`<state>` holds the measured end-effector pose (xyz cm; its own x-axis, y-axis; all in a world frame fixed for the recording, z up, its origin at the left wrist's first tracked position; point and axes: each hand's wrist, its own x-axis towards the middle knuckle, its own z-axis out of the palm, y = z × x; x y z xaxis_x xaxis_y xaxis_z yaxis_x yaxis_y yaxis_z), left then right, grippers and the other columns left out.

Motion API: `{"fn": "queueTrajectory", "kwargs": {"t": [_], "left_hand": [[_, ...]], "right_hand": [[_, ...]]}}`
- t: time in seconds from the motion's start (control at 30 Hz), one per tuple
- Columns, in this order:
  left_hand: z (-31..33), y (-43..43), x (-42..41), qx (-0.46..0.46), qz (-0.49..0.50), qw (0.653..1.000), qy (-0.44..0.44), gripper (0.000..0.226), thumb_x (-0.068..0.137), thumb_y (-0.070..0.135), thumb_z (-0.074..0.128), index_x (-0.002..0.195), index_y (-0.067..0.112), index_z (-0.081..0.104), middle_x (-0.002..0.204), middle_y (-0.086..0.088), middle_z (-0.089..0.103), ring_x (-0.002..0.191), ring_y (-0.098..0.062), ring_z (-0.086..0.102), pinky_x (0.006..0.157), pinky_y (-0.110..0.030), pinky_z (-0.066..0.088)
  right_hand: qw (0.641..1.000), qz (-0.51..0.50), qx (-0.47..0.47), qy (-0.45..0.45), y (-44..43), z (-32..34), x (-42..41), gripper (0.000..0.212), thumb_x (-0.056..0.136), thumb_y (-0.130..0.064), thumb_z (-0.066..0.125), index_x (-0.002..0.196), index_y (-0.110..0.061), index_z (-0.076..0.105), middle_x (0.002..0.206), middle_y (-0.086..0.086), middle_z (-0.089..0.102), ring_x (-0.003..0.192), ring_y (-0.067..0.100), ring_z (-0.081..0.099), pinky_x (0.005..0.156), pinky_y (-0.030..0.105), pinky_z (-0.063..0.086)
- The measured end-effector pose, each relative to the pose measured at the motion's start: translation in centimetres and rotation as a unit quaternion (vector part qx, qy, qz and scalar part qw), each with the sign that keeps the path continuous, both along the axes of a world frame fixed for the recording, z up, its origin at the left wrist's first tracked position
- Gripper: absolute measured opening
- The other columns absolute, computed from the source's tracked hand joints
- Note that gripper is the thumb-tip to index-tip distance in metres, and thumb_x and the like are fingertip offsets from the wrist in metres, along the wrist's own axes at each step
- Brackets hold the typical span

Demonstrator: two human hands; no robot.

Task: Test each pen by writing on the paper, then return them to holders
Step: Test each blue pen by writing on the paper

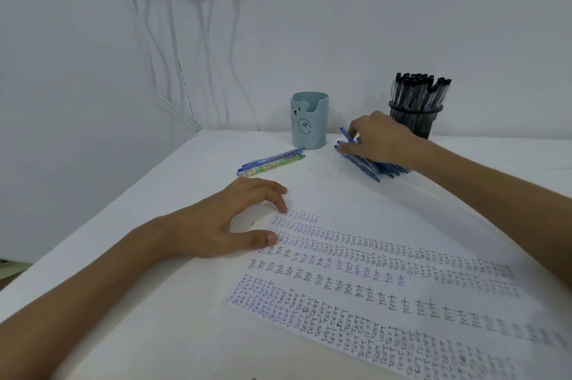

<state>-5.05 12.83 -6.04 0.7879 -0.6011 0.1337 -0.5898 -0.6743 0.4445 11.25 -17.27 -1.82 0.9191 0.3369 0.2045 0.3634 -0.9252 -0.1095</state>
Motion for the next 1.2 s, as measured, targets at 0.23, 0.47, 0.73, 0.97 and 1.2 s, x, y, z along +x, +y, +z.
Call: {"fn": "queueTrajectory", "kwargs": {"t": [0.23,0.47,0.73,0.97,1.2], "left_hand": [[0.0,0.0,0.0,-0.002,-0.003,1.000,-0.001,0.040,0.095,0.048,0.068,0.133,0.039,0.057,0.154,0.024,0.040,0.152,-0.008,0.028,0.120,-0.019,0.025],[-0.1,0.1,0.3,-0.001,0.002,1.000,-0.014,0.042,0.093,0.053,0.067,0.132,0.043,0.056,0.153,0.026,0.041,0.150,-0.007,0.031,0.119,-0.023,0.027],[0.2,-0.1,-0.1,0.006,0.004,1.000,0.000,0.040,0.096,0.048,0.068,0.133,0.041,0.056,0.155,0.026,0.039,0.152,-0.005,0.026,0.120,-0.019,0.024],[0.3,-0.1,-0.1,0.009,0.003,1.000,0.004,0.041,0.096,0.049,0.067,0.134,0.040,0.056,0.154,0.027,0.039,0.150,-0.002,0.027,0.116,-0.010,0.022],[0.3,-0.1,-0.1,0.006,0.001,1.000,-0.002,0.041,0.096,0.048,0.067,0.134,0.039,0.057,0.153,0.026,0.041,0.150,-0.004,0.029,0.116,-0.011,0.023]], "right_hand": [[0.995,-0.021,-0.056,-0.076,0.4,-0.6,-1.2,0.049,0.100,-0.052,0.053,0.128,-0.012,0.058,0.120,0.018,0.056,0.109,0.035,0.058,0.081,0.038,0.044],[0.975,0.181,0.010,-0.129,4.4,-1.9,-3.7,0.025,0.101,-0.027,0.056,0.122,-0.019,0.065,0.113,0.002,0.067,0.101,0.026,0.061,0.080,0.038,0.050],[0.958,0.247,-0.033,-0.141,6.9,-3.0,-3.0,0.031,0.105,-0.026,0.050,0.133,-0.017,0.063,0.128,0.005,0.054,0.112,0.026,0.056,0.082,0.048,0.056],[0.957,0.262,-0.025,-0.125,5.6,-2.8,-2.6,0.016,0.104,-0.029,0.053,0.114,-0.018,0.058,0.119,-0.001,0.062,0.110,0.021,0.054,0.081,0.041,0.052],[0.943,0.274,-0.043,-0.185,4.6,-2.5,-2.3,0.028,0.103,-0.011,0.054,0.129,-0.007,0.062,0.118,0.013,0.062,0.109,0.036,0.059,0.081,0.052,0.055]]}}
